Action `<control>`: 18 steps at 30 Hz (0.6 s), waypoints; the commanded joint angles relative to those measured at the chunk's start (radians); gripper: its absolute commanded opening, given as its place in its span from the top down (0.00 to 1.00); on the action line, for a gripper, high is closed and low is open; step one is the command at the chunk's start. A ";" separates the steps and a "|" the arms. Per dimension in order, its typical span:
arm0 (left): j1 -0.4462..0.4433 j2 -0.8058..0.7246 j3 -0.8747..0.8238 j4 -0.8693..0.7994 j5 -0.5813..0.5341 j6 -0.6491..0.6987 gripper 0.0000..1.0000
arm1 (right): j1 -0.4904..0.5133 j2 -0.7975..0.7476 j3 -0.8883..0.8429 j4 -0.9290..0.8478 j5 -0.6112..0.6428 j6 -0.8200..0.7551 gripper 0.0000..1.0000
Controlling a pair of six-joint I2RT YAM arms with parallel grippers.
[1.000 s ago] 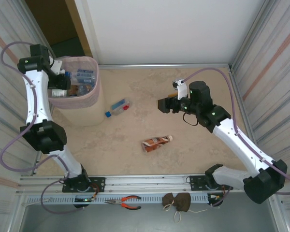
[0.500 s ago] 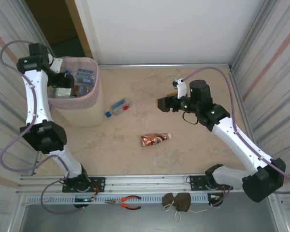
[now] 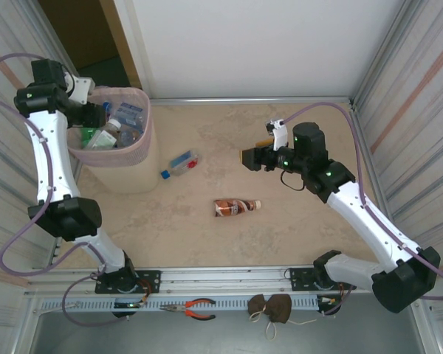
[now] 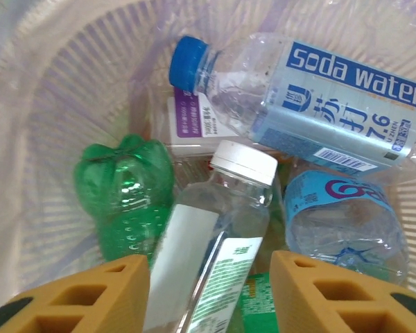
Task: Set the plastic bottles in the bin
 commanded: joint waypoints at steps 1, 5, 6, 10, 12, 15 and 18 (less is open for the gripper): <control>0.006 -0.027 -0.044 0.011 0.096 -0.010 0.55 | -0.001 -0.037 -0.014 0.008 0.010 0.029 0.25; -0.008 -0.075 -0.110 0.079 0.228 -0.044 0.54 | 0.000 -0.039 -0.013 -0.010 0.024 0.035 0.25; -0.021 -0.090 -0.123 0.095 0.254 -0.049 0.54 | 0.000 -0.041 -0.011 -0.018 0.030 0.038 0.25; -0.107 -0.127 -0.139 0.128 0.281 -0.040 0.54 | 0.000 -0.059 -0.008 -0.052 0.057 0.036 0.25; -0.182 -0.133 -0.135 0.133 0.279 -0.015 0.53 | 0.000 -0.077 -0.008 -0.074 0.079 0.029 0.25; -0.330 -0.132 -0.126 0.138 0.217 0.037 0.51 | -0.001 -0.109 -0.008 -0.113 0.122 0.023 0.25; -0.478 -0.115 -0.112 0.146 0.142 0.077 0.49 | -0.008 -0.131 -0.007 -0.152 0.169 0.024 0.25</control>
